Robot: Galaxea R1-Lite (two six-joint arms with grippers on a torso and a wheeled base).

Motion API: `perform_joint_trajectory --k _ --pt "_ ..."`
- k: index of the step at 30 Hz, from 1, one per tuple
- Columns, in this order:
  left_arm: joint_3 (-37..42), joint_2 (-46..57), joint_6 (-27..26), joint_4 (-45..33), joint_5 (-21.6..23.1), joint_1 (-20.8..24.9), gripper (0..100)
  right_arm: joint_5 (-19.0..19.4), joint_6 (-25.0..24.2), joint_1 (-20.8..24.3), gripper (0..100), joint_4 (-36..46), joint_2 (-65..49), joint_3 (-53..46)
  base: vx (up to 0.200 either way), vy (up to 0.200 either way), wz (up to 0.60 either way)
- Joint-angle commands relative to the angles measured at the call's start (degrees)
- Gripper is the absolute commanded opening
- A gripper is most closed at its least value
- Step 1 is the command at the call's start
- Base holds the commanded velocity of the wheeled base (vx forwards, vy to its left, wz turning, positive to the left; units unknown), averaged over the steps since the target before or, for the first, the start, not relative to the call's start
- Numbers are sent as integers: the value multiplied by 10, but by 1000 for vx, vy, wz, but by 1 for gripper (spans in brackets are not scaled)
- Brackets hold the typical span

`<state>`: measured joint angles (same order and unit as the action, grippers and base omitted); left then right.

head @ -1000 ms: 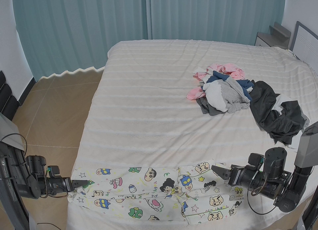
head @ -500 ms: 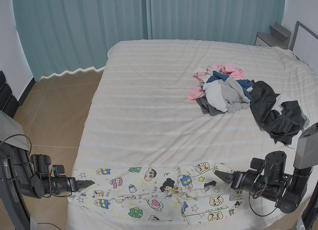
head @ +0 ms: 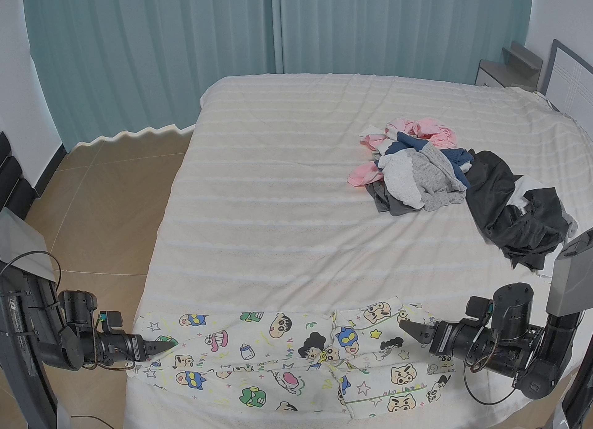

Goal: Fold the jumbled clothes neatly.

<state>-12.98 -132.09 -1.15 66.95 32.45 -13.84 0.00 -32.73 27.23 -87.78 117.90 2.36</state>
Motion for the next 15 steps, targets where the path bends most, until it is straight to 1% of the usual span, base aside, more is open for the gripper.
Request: perform_joint_trajectory --k 1,4,5,12,15 --pt "-1 -10 0 2 0 10 100 0 0 1 100 0 3 0 0 0 0" --pt "-1 -12 0 1 0 17 100 0 0 1 100 0 3 0 0 0 0" --pt "-2 -14 0 1 0 17 0 0 0 1 100 0 3 0 0 0 0" --pt "0 -17 0 5 0 15 0 -1 0 1 100 0 3 0 0 0 0" --pt "1 -15 1 7 0 -1 0 -1 0 1 100 0 3 -1 0 0 0"
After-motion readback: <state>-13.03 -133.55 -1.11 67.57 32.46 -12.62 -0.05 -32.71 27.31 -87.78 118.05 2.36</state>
